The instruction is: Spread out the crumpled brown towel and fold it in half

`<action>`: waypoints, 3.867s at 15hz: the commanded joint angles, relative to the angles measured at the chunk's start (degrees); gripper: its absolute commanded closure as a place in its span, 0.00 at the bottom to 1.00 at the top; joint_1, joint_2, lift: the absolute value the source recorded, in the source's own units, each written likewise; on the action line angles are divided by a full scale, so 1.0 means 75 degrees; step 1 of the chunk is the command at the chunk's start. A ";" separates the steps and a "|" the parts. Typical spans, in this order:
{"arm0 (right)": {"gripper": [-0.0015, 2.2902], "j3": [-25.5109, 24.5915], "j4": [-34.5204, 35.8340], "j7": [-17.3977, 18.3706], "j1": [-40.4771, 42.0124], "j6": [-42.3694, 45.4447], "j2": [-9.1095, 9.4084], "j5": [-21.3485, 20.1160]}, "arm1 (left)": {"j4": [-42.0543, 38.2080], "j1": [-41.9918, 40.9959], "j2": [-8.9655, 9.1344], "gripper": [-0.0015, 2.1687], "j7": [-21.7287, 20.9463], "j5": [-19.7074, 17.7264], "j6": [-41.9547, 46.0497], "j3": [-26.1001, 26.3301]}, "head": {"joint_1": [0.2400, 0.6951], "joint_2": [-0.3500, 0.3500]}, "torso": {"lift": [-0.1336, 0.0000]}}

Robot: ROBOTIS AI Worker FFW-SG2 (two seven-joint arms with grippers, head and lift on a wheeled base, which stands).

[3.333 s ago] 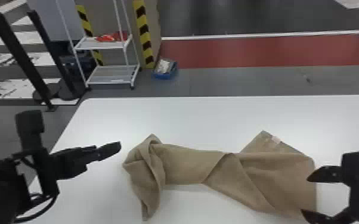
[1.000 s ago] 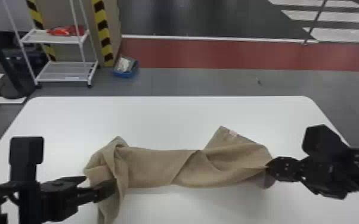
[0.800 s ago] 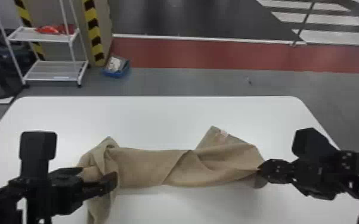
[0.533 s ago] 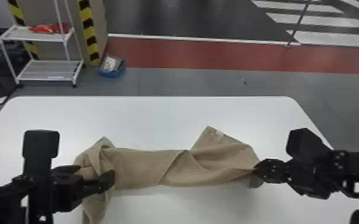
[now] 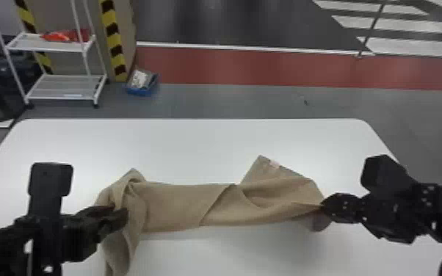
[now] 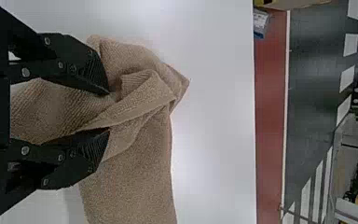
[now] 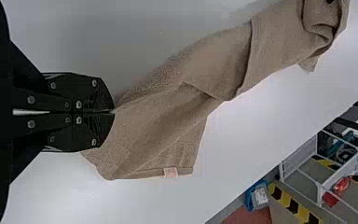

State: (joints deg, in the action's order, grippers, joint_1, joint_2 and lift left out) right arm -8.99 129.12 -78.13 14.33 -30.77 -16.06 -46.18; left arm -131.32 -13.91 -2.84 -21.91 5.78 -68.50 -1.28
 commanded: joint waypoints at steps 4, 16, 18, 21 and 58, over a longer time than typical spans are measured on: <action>0.64 -0.0617 0.0140 0.0223 0.0163 0.0568 -0.0343 0.0005 | -0.0654 0.0659 -0.0019 0.87 -0.0677 -0.0584 -0.1362 -0.1482 | 1.00 0.36 | 0.07; 0.64 0.0039 -0.0716 0.1699 0.0023 0.2185 -0.0811 -0.1437 | 0.2287 0.2440 -0.0441 0.87 -0.0911 -0.0361 -0.0893 -0.1599 | 1.00 0.42 | 0.07; 0.64 0.0215 -0.0845 0.1723 -0.0141 0.2162 -0.0682 -0.1448 | 0.2779 0.2756 -0.0418 0.80 -0.0841 -0.0127 -0.0776 -0.1493 | 1.00 0.44 | 0.07; 0.64 0.0367 -0.0845 0.1769 -0.0294 0.1974 -0.0565 -0.1390 | 0.2592 0.2557 -0.0406 0.00 -0.0747 -0.0256 -0.0776 -0.1810 | 1.00 0.47 | 0.07; 0.02 -0.3992 -0.1583 0.3387 -0.2825 -0.7354 -0.0143 0.4212 | -0.0115 -0.0220 -0.0019 0.13 -0.1790 0.0037 0.0021 -0.1318 | 1.00 0.00 | 0.07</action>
State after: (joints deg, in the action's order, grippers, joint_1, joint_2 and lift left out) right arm -38.72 116.10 -52.71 -6.83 -83.21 -16.74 -14.69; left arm -133.96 -16.38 -2.97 -35.27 3.36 -69.24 -12.05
